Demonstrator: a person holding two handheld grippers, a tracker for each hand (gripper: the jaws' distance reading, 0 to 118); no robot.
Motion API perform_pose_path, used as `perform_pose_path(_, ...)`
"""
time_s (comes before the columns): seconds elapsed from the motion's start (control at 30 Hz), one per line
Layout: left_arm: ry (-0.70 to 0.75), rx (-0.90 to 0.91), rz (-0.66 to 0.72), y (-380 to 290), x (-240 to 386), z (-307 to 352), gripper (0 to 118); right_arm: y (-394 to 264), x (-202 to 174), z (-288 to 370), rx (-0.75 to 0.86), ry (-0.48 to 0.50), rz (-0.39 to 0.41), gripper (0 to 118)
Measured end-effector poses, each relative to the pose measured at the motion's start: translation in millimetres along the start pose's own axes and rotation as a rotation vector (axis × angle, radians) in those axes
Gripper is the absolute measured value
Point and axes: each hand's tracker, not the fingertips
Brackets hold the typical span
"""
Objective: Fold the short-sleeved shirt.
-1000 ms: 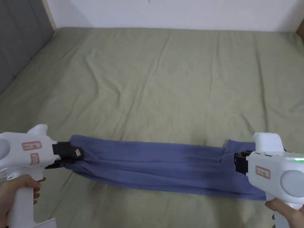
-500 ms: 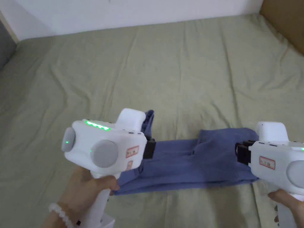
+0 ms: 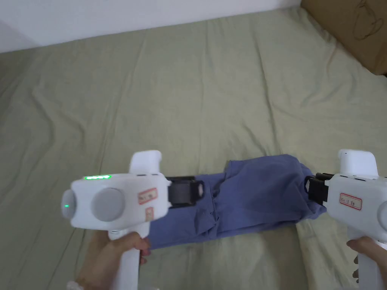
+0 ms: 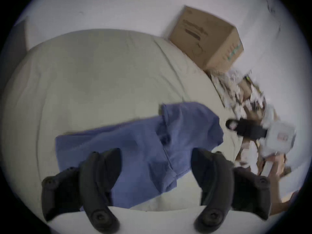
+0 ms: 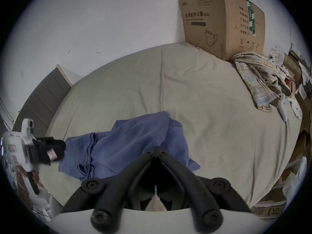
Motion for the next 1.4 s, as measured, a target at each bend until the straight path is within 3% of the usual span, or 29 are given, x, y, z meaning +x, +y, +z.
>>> perform_pose_path(0.03, 0.013, 0.03, 0.042, 4.2, -9.4, 6.1, 6, -0.9, -2.6, -0.6, 0.001, 0.005, 0.004, 1)
perform_pose_path(0.07, 0.029, 0.033, 0.067, 6.3, -16.7, 8.9, 0, -1.5, -5.2, -0.9, 0.002, 0.009, 0.013, 1)
perform_pose_path(0.13, 0.084, 0.025, 0.123, 7.3, -31.1, 5.2, 0, -3.4, -13.4, -1.4, 0.005, 0.007, 0.036, 1)
perform_pose_path(0.27, 0.058, -0.084, 0.106, -15.2, -33.5, -14.9, 0, -6.8, -25.5, -5.1, -0.01, 0.028, 0.072, 1)
perform_pose_path(0.47, -0.059, -0.233, 0.071, -51.3, -1.4, -56.9, 0, -11.7, -32.8, -8.4, -0.035, 0.043, 0.094, 1)
perform_pose_path(0.83, -0.074, -0.24, 0.04, -61.1, 29.6, -63.8, 0, -13.3, -28.2, -6.4, -0.048, 0.053, 0.074, 1)
perform_pose_path(1.0, -0.167, -0.3, 0.011, -73.3, 45.7, -68.4, 0, -13.5, -34.8, -1.2, -0.048, 0.053, 0.09, 1)
perform_pose_path(1.13, -0.147, -0.308, -0.051, -82.0, 57.3, -68.2, 0, -13.2, -38.5, 5.7, -0.044, 0.061, 0.102, 1)
perform_pose_path(1.4, -0.163, -0.135, 0.061, -47.2, 12.7, -6.8, 0, -4.3, -57.4, 25.2, 0.06, 0.057, 0.144, 1)
